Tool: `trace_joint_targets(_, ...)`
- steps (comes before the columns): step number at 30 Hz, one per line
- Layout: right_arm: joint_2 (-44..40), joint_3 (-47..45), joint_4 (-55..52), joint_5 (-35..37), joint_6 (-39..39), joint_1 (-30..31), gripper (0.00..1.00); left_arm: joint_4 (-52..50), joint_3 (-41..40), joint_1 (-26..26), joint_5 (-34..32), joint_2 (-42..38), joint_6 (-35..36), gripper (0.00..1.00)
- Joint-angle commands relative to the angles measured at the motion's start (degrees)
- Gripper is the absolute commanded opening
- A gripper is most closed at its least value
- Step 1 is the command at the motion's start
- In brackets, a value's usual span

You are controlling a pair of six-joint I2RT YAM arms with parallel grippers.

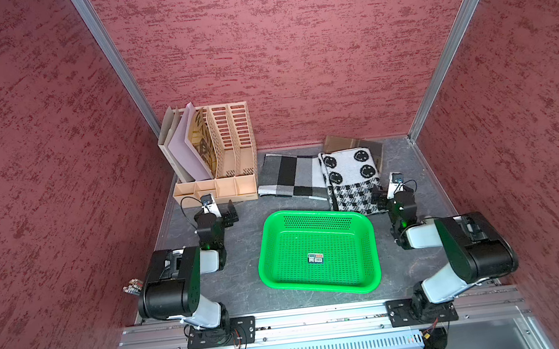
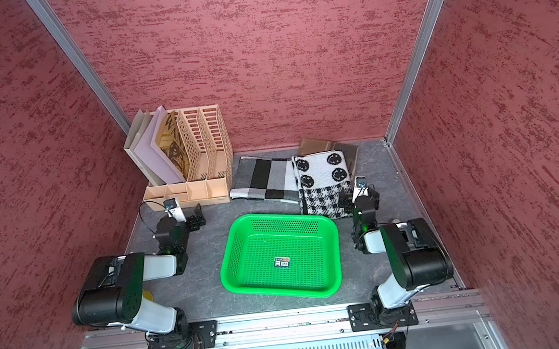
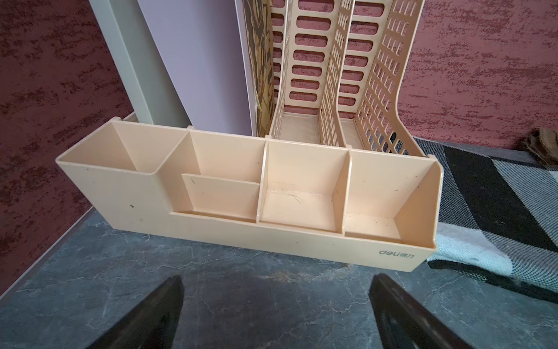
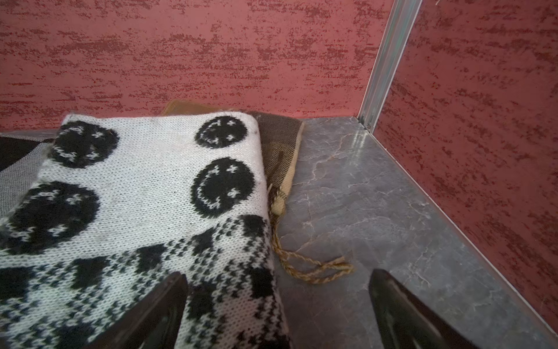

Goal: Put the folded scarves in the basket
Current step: Pick up the scarf at the center of the board.

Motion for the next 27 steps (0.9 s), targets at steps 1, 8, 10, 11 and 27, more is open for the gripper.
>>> trace_joint_targets(1,-0.6,0.0,0.3,-0.7,0.4,-0.2,0.98,-0.3,0.5,-0.2,0.0,-0.3,0.0,1.0)
trace_joint_targets(8,-0.5,-0.1,0.3,-0.7,0.5,-0.2,0.98,-0.3,0.5,-0.2,0.0,-0.3,-0.1,1.0)
trace_joint_targets(10,-0.6,0.0,0.3,-0.8,0.5,-0.2,0.98,-0.3,0.5,-0.2,0.0,-0.2,-0.1,1.0)
trace_joint_targets(11,-0.6,-0.1,0.3,-0.7,0.5,-0.2,0.99,-0.3,0.5,-0.2,0.0,-0.2,0.0,1.0)
trace_joint_targets(27,-0.9,-0.4,1.0,-0.2,0.3,-0.2,0.98,1.6,-0.6,-0.3,0.0,-0.6,0.0,1.0)
